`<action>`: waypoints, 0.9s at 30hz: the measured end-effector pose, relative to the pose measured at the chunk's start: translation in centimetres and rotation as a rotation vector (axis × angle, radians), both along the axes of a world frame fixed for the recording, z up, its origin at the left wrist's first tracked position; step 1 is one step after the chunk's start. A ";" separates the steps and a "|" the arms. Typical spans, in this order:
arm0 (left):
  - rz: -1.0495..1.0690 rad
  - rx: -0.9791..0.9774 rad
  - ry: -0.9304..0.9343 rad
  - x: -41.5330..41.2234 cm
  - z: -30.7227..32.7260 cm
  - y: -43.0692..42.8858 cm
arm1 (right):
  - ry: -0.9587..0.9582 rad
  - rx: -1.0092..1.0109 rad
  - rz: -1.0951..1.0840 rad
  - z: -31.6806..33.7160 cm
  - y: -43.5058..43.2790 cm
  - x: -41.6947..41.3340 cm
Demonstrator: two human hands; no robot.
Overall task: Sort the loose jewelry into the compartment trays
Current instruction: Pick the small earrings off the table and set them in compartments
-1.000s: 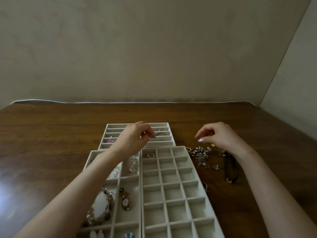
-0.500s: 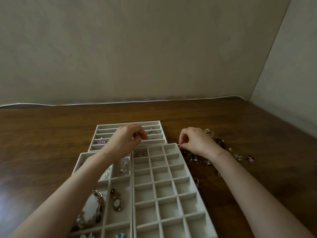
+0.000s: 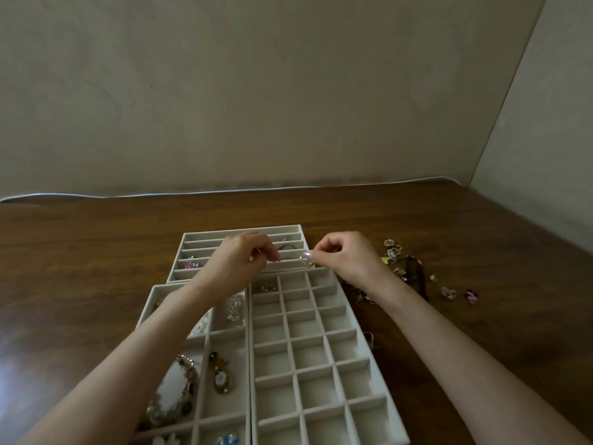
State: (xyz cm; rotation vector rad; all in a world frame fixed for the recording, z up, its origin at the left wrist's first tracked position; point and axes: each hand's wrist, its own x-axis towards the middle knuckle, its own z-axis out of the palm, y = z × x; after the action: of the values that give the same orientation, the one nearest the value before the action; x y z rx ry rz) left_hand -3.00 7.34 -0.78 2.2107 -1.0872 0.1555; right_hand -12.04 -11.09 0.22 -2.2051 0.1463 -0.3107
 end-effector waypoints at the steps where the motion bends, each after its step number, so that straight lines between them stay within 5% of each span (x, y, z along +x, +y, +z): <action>1: -0.002 0.002 -0.004 0.0 0.0 0.0 | 0.004 -0.011 0.013 -0.2 0.5 0.1; 6: -0.003 -0.005 -0.006 0.0 -0.1 0.0 | -0.003 -0.280 0.009 -0.7 1.2 0.5; 18: -0.054 -0.009 -0.006 -0.2 0.3 0.0 | -0.056 -0.248 -0.156 1.2 -4.0 -0.3; 27: -0.161 0.215 -0.008 -0.9 0.5 -0.3 | -0.022 -0.243 -0.210 2.0 -6.4 -0.9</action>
State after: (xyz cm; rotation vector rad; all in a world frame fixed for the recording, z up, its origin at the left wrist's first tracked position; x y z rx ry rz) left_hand -3.93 7.07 -0.25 2.2985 -1.3343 -0.0234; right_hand -12.91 -17.46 2.18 -2.4295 0.3457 -0.4915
